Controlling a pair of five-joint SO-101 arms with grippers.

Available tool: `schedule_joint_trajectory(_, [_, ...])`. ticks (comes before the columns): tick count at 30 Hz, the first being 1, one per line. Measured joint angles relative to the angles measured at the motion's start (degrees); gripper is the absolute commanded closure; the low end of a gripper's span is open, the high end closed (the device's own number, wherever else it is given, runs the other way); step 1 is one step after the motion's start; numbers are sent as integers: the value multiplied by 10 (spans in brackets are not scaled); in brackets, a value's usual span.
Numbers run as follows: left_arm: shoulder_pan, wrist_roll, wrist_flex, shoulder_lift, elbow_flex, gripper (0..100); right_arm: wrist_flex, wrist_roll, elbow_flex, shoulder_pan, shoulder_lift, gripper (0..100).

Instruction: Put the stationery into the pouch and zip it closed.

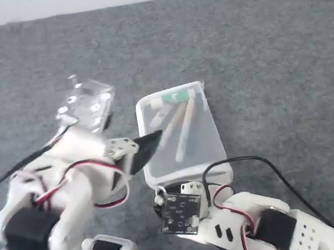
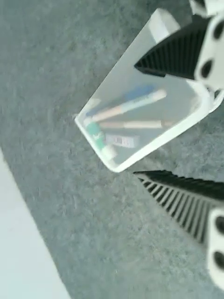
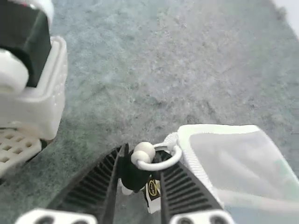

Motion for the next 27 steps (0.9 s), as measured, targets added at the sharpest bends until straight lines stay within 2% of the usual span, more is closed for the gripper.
schedule_joint_trajectory(7, [-58,-43,25,-52,0,695,63,0,-2,42,-143,992])
schedule_joint_trajectory(13, [-62,-78,46,-96,4,695,89,0,-37,87,-152,992])
schedule_joint_trajectory(17, [-62,-98,43,-127,68,695,90,0,-60,118,-152,992])
schedule_joint_trajectory(27, [19,-110,-19,-218,215,695,76,-16,-72,176,-156,992])
